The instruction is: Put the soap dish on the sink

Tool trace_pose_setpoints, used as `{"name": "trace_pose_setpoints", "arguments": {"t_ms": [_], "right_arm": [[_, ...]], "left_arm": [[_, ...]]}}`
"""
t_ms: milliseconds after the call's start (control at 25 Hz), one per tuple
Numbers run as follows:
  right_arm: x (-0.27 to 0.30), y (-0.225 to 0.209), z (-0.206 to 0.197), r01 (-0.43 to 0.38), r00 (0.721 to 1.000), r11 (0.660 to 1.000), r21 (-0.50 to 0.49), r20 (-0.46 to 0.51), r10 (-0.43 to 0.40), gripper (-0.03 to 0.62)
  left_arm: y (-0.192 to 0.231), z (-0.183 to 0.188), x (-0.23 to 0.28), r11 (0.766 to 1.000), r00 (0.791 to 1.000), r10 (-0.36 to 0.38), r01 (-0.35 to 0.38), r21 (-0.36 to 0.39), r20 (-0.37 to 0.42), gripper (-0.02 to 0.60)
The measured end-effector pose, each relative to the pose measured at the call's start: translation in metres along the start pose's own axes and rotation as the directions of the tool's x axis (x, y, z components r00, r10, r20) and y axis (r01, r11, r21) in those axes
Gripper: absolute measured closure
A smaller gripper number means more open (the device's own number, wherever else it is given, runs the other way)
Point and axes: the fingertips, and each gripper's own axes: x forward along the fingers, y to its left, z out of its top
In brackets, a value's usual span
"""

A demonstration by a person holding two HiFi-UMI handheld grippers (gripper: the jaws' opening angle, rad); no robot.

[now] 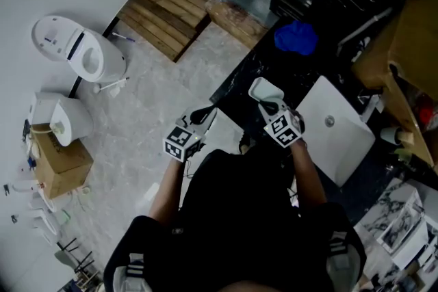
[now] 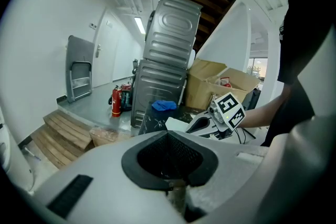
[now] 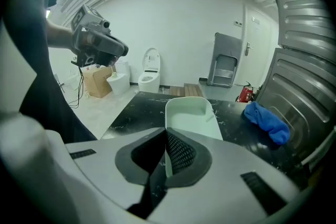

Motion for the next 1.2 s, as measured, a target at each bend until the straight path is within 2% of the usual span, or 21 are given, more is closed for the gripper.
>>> {"name": "trace_pose_setpoints", "arguments": {"t_ms": [400, 640, 920, 1200], "right_arm": [[0.021, -0.004, -0.01, -0.02, 0.997, 0.999, -0.027, -0.071, 0.018, 0.597], [0.023, -0.011, -0.006, 0.038, 0.989, 0.998, -0.043, -0.144, -0.044, 0.595], [0.026, -0.021, -0.005, 0.136, 0.972, 0.991, -0.008, -0.194, -0.135, 0.592], [0.026, -0.028, -0.005, 0.224, 0.944, 0.975, 0.01, -0.252, -0.214, 0.583]], "left_arm": [[0.012, -0.004, 0.006, 1.0, 1.0, 0.008, -0.007, -0.018, 0.005, 0.581], [0.025, 0.0, 0.009, 0.999, 1.0, -0.03, 0.03, -0.014, 0.009, 0.581], [0.051, 0.013, 0.024, 0.989, 0.989, -0.147, 0.147, 0.019, -0.009, 0.581], [0.074, 0.044, 0.048, 0.961, 0.966, -0.258, 0.26, 0.09, -0.033, 0.581]]}}
